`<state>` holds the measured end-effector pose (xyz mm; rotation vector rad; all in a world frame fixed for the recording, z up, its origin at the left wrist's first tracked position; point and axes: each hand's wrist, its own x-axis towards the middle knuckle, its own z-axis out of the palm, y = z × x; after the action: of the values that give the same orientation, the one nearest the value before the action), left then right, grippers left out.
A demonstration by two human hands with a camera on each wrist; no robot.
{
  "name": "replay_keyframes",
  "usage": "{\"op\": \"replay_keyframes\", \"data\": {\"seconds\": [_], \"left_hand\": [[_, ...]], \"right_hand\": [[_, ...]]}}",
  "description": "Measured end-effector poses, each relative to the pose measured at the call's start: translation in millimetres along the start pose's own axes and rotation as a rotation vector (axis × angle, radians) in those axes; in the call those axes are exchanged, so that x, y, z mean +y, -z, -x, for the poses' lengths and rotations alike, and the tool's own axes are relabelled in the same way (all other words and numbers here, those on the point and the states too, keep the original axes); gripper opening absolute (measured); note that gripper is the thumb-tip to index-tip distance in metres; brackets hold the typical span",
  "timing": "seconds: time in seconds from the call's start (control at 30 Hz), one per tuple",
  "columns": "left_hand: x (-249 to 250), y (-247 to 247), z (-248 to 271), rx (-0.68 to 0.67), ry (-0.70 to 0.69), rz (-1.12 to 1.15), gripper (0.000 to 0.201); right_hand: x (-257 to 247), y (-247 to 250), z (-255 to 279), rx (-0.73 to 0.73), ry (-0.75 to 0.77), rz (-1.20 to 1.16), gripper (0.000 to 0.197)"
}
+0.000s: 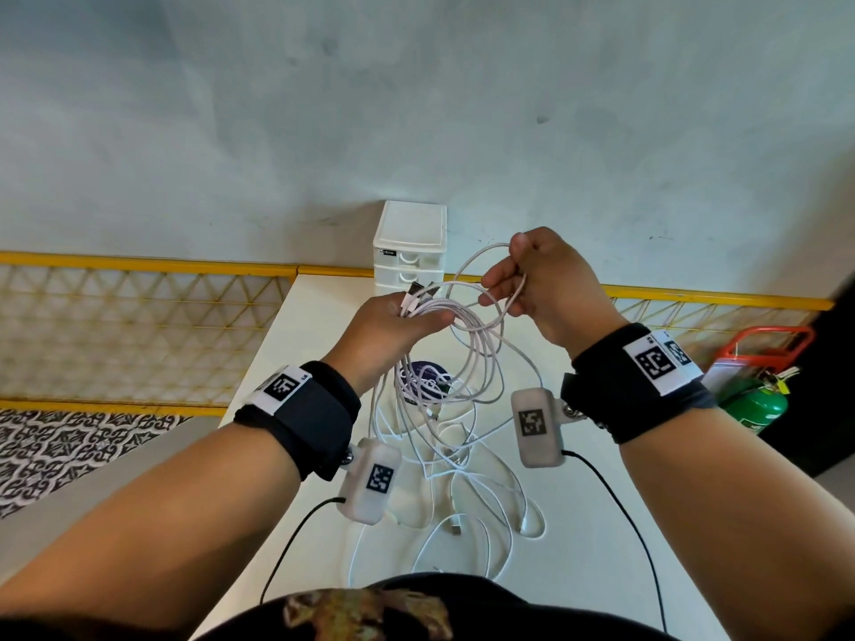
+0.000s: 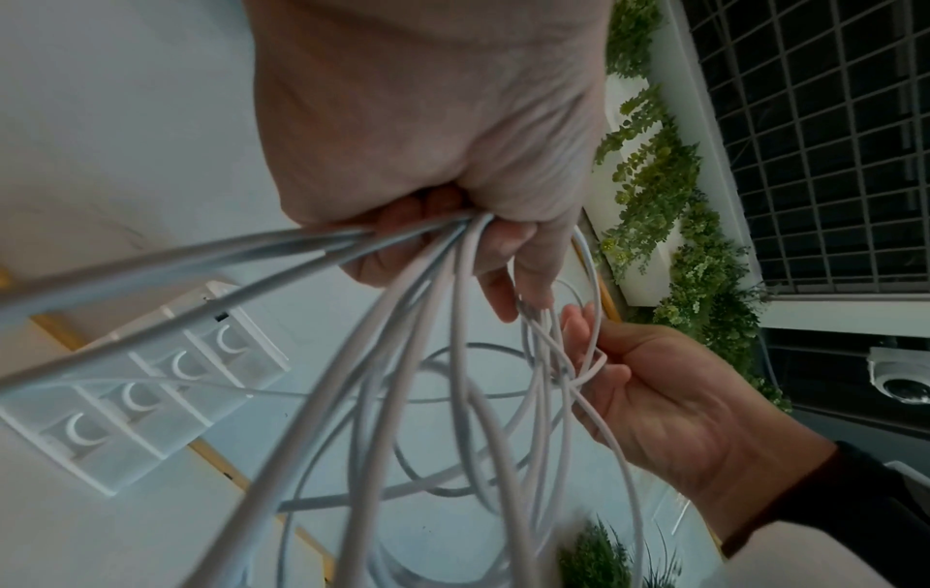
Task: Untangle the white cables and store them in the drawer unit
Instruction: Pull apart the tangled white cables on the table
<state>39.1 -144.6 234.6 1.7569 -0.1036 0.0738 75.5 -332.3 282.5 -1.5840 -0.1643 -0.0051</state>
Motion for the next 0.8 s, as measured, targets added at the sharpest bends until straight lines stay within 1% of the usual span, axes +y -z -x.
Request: {"op": "replay_keyframes", "data": {"seconds": [0.03, 0.13, 0.23, 0.27, 0.33, 0.37, 0.47, 0.57, 0.63, 0.7, 0.8], "left_hand": [[0.8, 0.9, -0.4, 0.008, -0.002, -0.002, 0.012], [-0.8, 6.5, -3.1, 0.032, -0.003, 0.02, 0.015], [-4.2, 14.1, -5.8, 0.056, 0.017, 0.022, 0.014], [-4.8, 15.9, -6.8, 0.069, 0.023, 0.029, 0.02], [-6.0, 16.8, -9.0, 0.089, 0.033, 0.031, 0.042], [-5.9, 16.8, -10.0, 0.09, 0.035, 0.029, 0.047], [-3.3, 17.2, -10.3, 0.097, 0.034, 0.024, 0.049], [-3.1, 20.1, -8.6, 0.081, 0.032, 0.039, 0.049], [-3.2, 21.3, -7.8, 0.056, 0.02, 0.047, 0.047], [-4.1, 23.4, -8.6, 0.061, 0.021, 0.059, 0.044], [-4.9, 27.7, -10.2, 0.094, 0.027, 0.045, 0.038]], "right_hand": [[0.5, -1.2, 0.0, -0.013, 0.004, 0.008, 0.017], [2.3, 1.2, 2.3, -0.043, 0.011, 0.035, 0.015], [13.2, 8.6, 2.8, -0.071, 0.047, 0.171, 0.011], [18.4, 10.4, 3.0, -0.073, 0.062, 0.254, 0.011], [28.6, 11.9, 3.5, -0.051, 0.065, 0.378, 0.013], [32.5, 12.1, 4.2, -0.034, 0.06, 0.387, 0.013], [38.8, 13.0, 5.4, -0.026, 0.043, 0.342, 0.012], [41.1, 13.8, 6.4, -0.085, -0.084, 0.262, 0.009], [41.8, 12.5, 7.8, -0.141, -0.152, 0.193, 0.011], [41.3, 11.1, 9.4, -0.177, -0.127, 0.184, 0.011], [37.5, 12.0, 12.3, -0.209, -0.059, 0.231, 0.006]]}}
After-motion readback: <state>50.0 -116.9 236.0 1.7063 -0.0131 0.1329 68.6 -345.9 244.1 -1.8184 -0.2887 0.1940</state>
